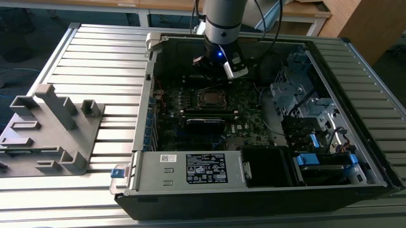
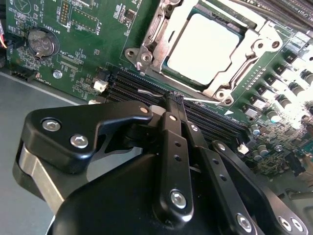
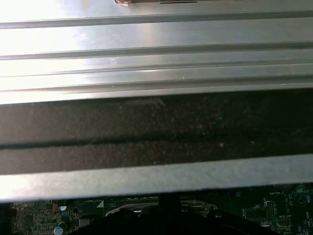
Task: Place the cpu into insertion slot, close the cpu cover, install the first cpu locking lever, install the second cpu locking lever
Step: 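Install the first cpu locking lever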
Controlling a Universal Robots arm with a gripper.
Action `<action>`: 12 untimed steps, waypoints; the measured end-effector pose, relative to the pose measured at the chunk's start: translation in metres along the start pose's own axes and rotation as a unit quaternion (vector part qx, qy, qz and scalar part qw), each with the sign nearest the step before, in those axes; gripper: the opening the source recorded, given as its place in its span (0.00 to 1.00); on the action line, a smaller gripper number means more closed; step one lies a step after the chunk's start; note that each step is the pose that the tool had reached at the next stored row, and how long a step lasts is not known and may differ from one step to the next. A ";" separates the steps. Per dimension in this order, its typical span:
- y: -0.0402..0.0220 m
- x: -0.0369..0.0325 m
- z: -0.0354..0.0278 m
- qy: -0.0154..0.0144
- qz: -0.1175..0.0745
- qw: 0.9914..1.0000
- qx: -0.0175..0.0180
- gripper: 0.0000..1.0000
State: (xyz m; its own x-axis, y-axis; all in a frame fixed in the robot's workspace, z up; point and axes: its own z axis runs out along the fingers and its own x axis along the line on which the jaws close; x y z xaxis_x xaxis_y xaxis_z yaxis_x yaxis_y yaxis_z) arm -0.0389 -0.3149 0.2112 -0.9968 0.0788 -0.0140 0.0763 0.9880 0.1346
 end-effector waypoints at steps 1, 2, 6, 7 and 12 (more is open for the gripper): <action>0.0000 0.0000 0.0001 0.000 0.001 1.000 0.000 0.11; 0.0000 0.0000 0.0001 0.000 0.002 1.000 0.000 0.11; 0.0000 0.0000 0.0001 0.000 0.002 1.000 0.000 0.11; 0.0000 0.0000 0.0001 0.000 0.002 1.000 0.000 0.11; 0.0002 0.0000 -0.0010 0.000 0.002 1.000 0.000 0.11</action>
State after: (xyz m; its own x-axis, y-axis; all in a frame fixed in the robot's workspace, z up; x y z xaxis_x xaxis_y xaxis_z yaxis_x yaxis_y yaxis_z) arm -0.0389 -0.3149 0.2122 -0.9965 0.0824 -0.0140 0.0798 0.9877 0.1346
